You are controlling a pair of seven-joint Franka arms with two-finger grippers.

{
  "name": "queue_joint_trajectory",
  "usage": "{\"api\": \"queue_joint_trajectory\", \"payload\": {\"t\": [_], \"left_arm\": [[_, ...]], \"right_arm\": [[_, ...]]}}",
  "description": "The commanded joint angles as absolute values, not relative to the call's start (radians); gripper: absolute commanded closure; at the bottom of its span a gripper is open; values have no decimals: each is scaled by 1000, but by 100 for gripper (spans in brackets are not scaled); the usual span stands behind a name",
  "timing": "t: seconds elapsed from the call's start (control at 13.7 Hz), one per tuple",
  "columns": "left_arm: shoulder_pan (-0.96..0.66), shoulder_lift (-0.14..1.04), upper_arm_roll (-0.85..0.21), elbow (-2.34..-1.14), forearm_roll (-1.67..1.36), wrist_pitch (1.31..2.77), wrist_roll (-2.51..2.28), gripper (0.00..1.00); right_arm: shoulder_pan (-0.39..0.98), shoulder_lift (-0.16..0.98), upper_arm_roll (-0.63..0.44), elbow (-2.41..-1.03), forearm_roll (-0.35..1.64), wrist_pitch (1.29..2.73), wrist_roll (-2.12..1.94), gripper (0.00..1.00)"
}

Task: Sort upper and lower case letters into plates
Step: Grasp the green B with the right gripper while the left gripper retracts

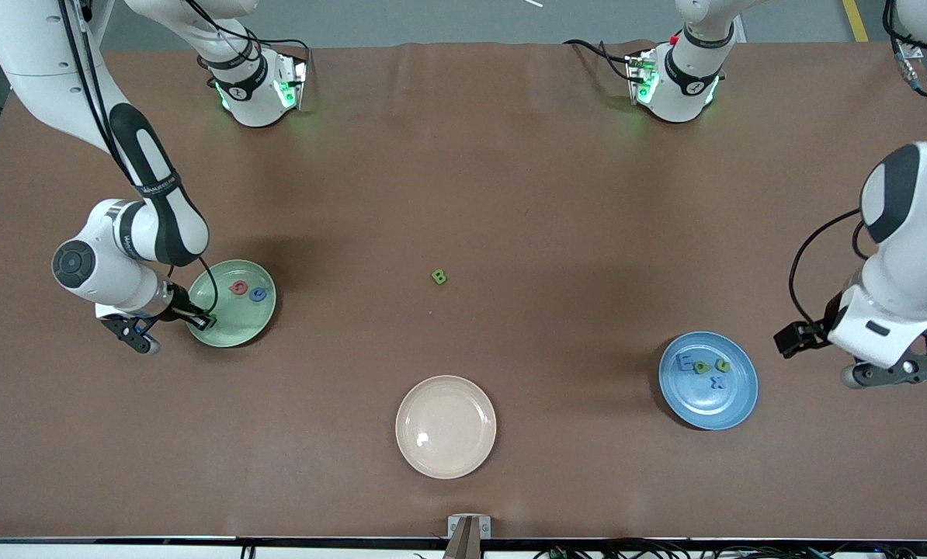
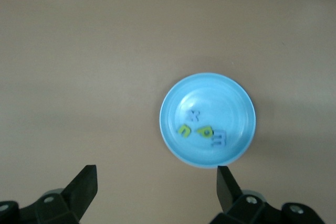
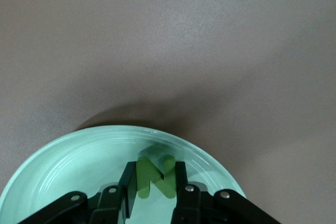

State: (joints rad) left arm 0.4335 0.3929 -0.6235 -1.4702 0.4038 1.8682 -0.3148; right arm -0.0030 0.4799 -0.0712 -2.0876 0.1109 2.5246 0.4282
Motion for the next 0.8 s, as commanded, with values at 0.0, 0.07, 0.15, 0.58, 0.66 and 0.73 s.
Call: {"api": "queue_joint_trajectory", "payload": {"t": [0.0, 0.07, 0.15, 0.58, 0.66, 0.73], "left_arm": [[445, 335, -649, -1405, 326, 1717, -223, 0], [445, 306, -649, -1394, 287, 1669, -194, 0], [445, 281, -647, -1394, 256, 1646, -164, 0], [185, 63, -268, -1449, 13, 1467, -5, 0], [152, 34, -227, -1477, 3, 1466, -5, 0], [108, 17, -189, -1497, 2, 1463, -3, 0]], "right_arm": [[-12, 463, -55, -2102, 117, 2520, 425, 10], [-11, 462, -55, -2100, 117, 2510, 428, 0], [-5, 457, -54, -2088, 117, 2470, 431, 0], [191, 423, -54, -1928, 117, 2223, 783, 0], [246, 426, -54, -1912, 117, 2224, 876, 0], [289, 431, -54, -1895, 117, 2230, 950, 0]]}}
